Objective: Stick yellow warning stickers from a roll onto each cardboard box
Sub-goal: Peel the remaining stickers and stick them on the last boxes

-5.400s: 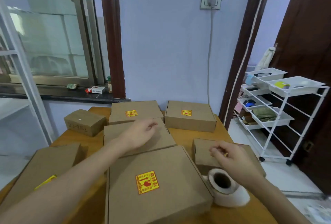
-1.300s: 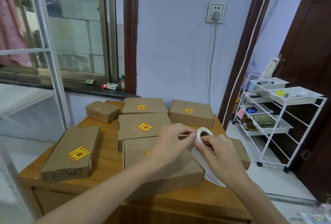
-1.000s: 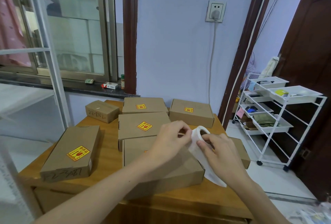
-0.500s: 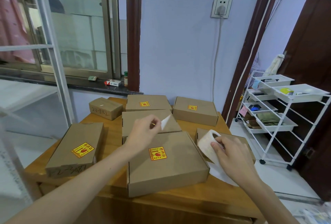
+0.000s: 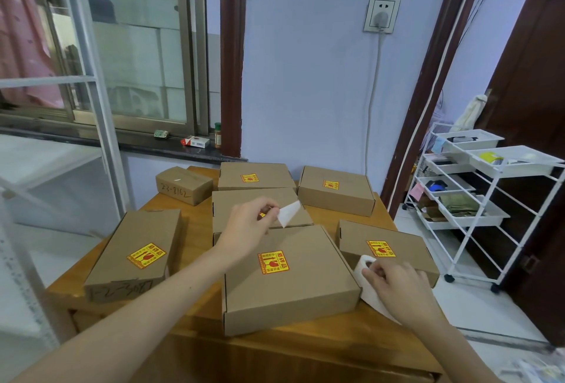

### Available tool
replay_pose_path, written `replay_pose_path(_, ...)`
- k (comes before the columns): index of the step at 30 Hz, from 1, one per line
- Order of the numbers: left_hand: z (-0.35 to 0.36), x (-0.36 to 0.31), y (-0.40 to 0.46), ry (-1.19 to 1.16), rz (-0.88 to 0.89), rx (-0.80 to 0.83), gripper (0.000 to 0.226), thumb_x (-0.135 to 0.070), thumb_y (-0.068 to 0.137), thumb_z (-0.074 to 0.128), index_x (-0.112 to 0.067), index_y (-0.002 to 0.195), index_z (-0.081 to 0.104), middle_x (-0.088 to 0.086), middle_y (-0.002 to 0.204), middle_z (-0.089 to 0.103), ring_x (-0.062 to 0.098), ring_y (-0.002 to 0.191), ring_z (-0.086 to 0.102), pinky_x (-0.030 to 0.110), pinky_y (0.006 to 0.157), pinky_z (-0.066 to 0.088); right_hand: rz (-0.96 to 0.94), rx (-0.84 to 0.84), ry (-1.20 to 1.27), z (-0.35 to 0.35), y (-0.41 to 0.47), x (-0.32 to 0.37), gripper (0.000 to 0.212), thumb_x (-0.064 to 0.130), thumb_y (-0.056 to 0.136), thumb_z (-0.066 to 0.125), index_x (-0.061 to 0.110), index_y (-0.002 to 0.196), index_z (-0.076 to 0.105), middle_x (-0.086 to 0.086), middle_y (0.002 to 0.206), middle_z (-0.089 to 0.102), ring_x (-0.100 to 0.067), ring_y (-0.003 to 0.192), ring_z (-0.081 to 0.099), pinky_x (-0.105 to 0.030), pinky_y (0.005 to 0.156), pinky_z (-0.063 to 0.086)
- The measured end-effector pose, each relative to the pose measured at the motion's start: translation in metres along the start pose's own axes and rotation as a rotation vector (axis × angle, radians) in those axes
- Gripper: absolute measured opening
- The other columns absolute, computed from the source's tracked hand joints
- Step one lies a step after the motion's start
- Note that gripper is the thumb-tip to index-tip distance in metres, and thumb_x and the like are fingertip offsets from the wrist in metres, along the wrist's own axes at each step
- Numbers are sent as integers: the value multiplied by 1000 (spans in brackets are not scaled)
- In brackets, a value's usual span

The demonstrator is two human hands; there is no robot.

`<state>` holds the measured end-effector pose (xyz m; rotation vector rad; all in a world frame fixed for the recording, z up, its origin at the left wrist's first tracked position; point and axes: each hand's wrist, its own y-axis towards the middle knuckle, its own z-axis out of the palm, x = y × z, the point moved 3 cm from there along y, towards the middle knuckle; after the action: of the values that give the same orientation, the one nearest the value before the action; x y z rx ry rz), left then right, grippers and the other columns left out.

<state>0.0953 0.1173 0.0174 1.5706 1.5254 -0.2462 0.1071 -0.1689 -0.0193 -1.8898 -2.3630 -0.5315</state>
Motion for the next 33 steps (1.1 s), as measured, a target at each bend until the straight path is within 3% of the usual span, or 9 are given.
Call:
replay_pose_path(4, 0, 2, 3, -5, 1, -8, 18, -23, 99, 56, -18, 113, 67, -2, 101, 67, 7, 70, 63, 12, 60, 50, -24, -72, 125, -17, 9, 18, 40, 55, 93, 35, 27, 91, 63, 17, 75, 60, -2, 73, 53, -42, 89, 45)
replay_pose_path(13, -13, 24, 9, 0, -29, -27, 19, -20, 98, 57, -19, 114, 68, -6, 97, 64, 12, 85, 62, 13, 65, 48, -227, -54, 406, -25, 25, 101, 62, 67, 85, 24, 32, 128, 52, 14, 120, 61, -5, 110, 52, -40, 96, 47)
replay_pose_path(16, -27, 36, 12, -29, -52, -31, 19, -18, 98, 57, -19, 114, 67, -4, 98, 67, 10, 80, 65, 19, 68, 56, -241, -25, 434, -13, 36, 121, 58, 66, 87, 24, 33, 125, 53, 17, 114, 61, -4, 107, 53, -45, 98, 45)
replay_pose_path(19, -43, 50, 19, -48, -73, -71, 17, -19, 98, 57, -20, 111, 67, -7, 91, 68, 4, 72, 65, 15, 65, 55, -233, 3, 454, -4, 48, 139, 48, 60, 91, 28, 33, 119, 56, 21, 102, 59, -1, 96, 54, -46, 97, 44)
replay_pose_path(23, -60, 71, 32, -37, -92, -124, 16, -18, 98, 57, -20, 110, 69, -7, 92, 69, 6, 76, 66, 20, 71, 57, -238, 40, 462, 9, 67, 163, 52, 65, 89, 25, 35, 116, 58, 18, 104, 63, -8, 101, 58, -45, 93, 46)
replay_pose_path(29, -82, 108, 51, 28, -116, -175, 14, -17, 97, 59, -18, 103, 71, -6, 86, 70, 9, 82, 64, 28, 76, 56, -269, 70, 439, 26, 91, 195, 40, 52, 96, 33, 31, 117, 60, 19, 98, 58, -8, 99, 57, -42, 95, 44)
replay_pose_path(33, -92, 144, 73, 66, -164, -217, 15, -17, 97, 58, -20, 107, 70, -7, 98, 68, 2, 89, 60, 12, 75, 46, -303, 95, 424, 34, 104, 208, 39, 50, 96, 32, 31, 119, 58, 20, 98, 57, -4, 97, 54, -42, 97, 44)
